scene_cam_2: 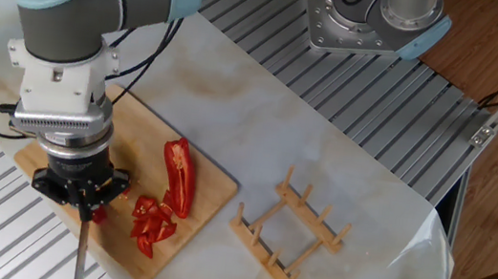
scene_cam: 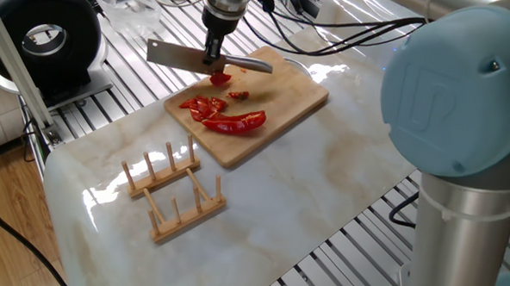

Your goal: Chop the chili peppers

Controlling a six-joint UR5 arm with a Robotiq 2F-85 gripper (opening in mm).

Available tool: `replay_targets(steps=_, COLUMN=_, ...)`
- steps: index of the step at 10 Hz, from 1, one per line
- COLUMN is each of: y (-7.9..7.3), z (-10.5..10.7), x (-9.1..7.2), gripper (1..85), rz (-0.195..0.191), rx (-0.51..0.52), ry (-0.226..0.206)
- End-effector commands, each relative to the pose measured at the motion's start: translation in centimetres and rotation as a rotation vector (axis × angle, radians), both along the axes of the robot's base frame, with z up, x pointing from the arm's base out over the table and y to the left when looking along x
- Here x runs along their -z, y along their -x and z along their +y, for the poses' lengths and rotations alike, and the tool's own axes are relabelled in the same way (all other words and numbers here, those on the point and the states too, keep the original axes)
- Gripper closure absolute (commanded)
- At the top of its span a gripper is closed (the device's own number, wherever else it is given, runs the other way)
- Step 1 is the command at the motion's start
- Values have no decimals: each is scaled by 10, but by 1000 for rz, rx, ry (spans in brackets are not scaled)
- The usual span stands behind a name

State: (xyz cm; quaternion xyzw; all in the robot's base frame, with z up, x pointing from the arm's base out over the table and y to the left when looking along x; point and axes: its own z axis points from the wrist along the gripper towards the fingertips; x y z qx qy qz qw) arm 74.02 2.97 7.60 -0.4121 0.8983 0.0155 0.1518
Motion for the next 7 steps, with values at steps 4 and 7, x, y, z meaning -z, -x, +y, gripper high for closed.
replay_targets(steps=4, y=15, z=20, x=-4, gripper=843, rz=51, rx=4, ry=-94)
replay_targets(steps=7, y=41, z=10, x=22, gripper=843, rz=147, rx=40, ry=-99)
